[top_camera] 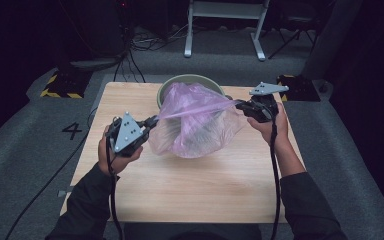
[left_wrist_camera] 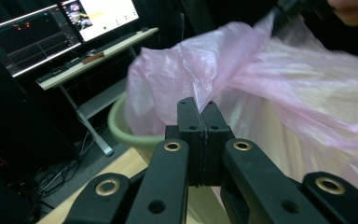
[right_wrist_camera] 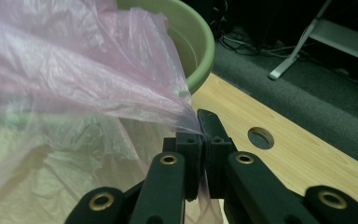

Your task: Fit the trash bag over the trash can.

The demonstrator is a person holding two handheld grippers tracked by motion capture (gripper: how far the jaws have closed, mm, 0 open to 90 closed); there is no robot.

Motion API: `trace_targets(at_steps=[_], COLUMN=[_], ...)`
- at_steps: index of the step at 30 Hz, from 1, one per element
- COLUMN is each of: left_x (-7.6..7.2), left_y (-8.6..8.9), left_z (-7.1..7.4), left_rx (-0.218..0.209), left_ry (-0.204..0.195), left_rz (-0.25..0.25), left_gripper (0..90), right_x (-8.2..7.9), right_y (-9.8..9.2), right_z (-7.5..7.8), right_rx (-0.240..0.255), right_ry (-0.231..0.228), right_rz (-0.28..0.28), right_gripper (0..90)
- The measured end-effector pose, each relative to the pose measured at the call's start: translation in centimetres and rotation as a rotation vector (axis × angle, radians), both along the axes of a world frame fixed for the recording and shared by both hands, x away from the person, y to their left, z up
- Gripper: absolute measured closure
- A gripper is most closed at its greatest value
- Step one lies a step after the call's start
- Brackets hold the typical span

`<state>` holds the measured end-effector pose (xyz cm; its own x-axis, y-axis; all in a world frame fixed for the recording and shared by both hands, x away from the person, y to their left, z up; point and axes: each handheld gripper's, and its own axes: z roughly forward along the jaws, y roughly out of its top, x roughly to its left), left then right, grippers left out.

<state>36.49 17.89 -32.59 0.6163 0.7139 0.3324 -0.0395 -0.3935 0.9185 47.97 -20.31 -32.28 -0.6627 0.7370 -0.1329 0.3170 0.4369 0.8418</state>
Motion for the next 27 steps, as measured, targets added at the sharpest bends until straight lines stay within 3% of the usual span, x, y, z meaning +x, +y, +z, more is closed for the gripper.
trace_targets(at_steps=[3, 5, 7, 10, 17, 21, 23, 27], left_x=[1.9, 3.4, 5.0, 7.1, 11.1, 12.8, 13.5, 14.0], left_y=[0.2, 0.4, 0.5, 0.9, 1.8, 2.2, 2.1, 1.7], left_z=[0.6, 0.6, 0.4, -0.3, -2.5, -3.9, -4.6, -5.3], left_rx=[0.006, -0.001, 0.024, 0.012, -0.065, -0.109, -0.103, -0.136], left_ry=[0.008, 0.036, 0.058, 0.110, 0.217, 0.279, 0.307, 0.332], left_rz=[0.028, 0.048, 0.079, 0.107, 0.133, 0.135, 0.133, 0.105], left_gripper=[89.5, 89.5, 89.5, 89.6, 89.7, 89.7, 89.7, 89.7], right_x=[0.8, 1.3, 1.7, 2.2, 3.2, 3.7, 3.9, 4.0], right_y=[0.3, 0.5, 0.8, 1.1, 1.5, 1.7, 1.8, 2.0], right_z=[-0.2, -0.4, -0.7, -1.1, -2.1, -2.6, -2.8, -3.3], right_rx=[-0.015, -0.030, -0.051, -0.056, -0.056, -0.052, -0.050, -0.039], right_ry=[0.018, 0.026, 0.028, 0.038, 0.057, 0.066, 0.072, 0.081], right_rz=[-0.004, -0.004, -0.006, -0.008, -0.014, -0.009, -0.006, 0.014], right_gripper=[88.0, 88.0, 88.0, 88.0, 88.2, 88.4, 88.5, 89.1])
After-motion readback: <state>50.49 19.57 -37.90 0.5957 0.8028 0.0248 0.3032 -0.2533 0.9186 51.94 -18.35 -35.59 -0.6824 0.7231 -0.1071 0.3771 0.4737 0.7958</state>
